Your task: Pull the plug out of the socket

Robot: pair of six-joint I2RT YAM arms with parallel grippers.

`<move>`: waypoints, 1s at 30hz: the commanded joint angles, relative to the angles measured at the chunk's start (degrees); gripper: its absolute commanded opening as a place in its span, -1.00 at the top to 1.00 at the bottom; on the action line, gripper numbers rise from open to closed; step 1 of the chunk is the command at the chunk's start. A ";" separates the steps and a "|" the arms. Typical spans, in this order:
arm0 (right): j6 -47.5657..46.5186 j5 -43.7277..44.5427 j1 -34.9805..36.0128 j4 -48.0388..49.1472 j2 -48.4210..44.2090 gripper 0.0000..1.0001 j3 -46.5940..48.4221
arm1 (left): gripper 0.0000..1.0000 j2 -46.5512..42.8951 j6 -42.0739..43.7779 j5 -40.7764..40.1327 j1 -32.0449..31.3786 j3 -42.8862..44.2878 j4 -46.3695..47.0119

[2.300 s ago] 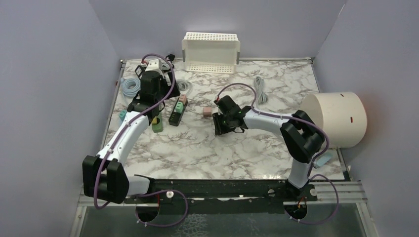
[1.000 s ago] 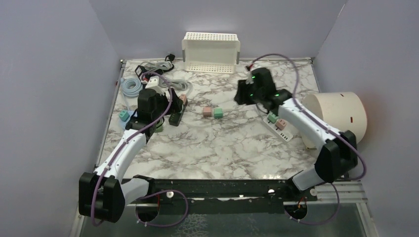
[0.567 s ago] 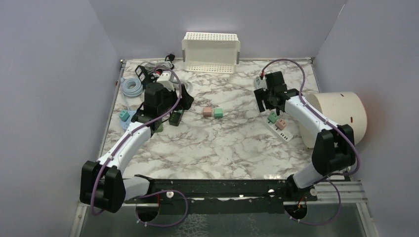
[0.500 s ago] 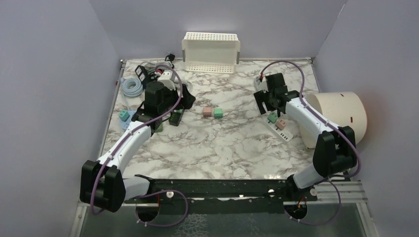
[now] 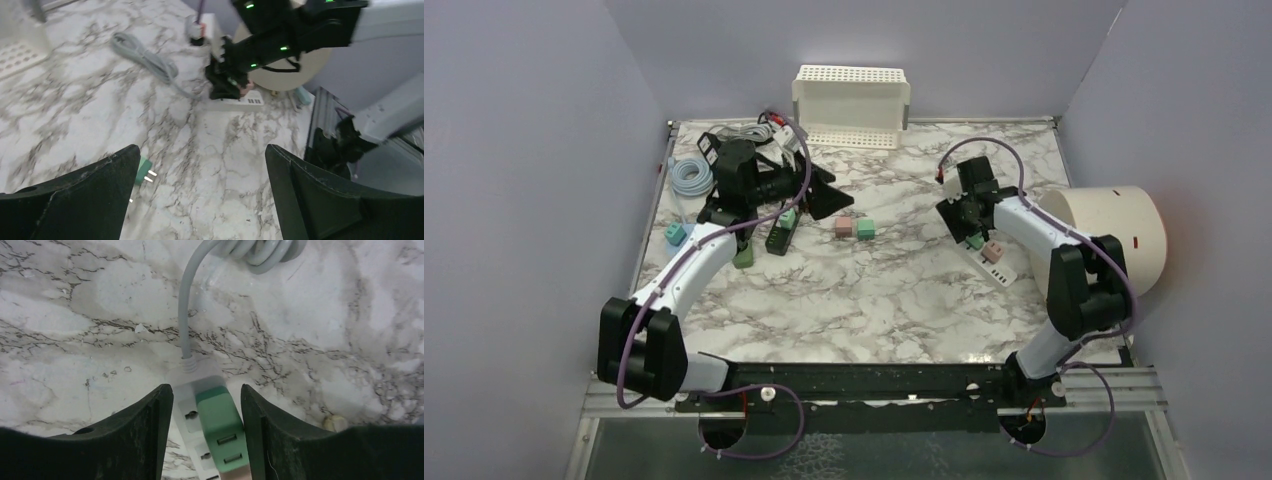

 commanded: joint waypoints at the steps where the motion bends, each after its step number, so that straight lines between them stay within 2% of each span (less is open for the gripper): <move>1: 3.02 -3.37 -0.26 -2.37 5.73 -0.07 0.24 | -0.98 5.54 0.44 26.78 0.21 9.97 5.77; 3: 4.74 -2.13 -0.31 -2.81 6.97 -0.05 -0.52 | -0.98 6.82 -0.70 33.37 0.08 12.19 5.68; 10: 10.12 3.39 -0.27 0.90 4.08 -0.05 -5.07 | -0.98 5.51 0.47 40.92 0.08 16.39 6.03; 15: 13.32 7.18 -0.29 1.28 -3.01 -0.05 -5.78 | -0.98 8.00 0.04 40.31 -0.48 19.44 5.86; 20: 14.54 4.16 -0.26 0.20 -11.45 -0.05 -7.09 | -0.98 9.40 -0.61 39.52 -1.51 20.87 5.97; 24: 14.84 3.21 -0.27 -4.86 -11.64 -0.01 -6.70 | -0.98 11.05 -2.31 40.29 -1.92 22.70 5.95; 30: 15.17 3.80 -0.26 -4.40 -8.12 -0.02 -8.57 | -0.98 12.90 -4.37 41.45 -3.10 24.94 5.94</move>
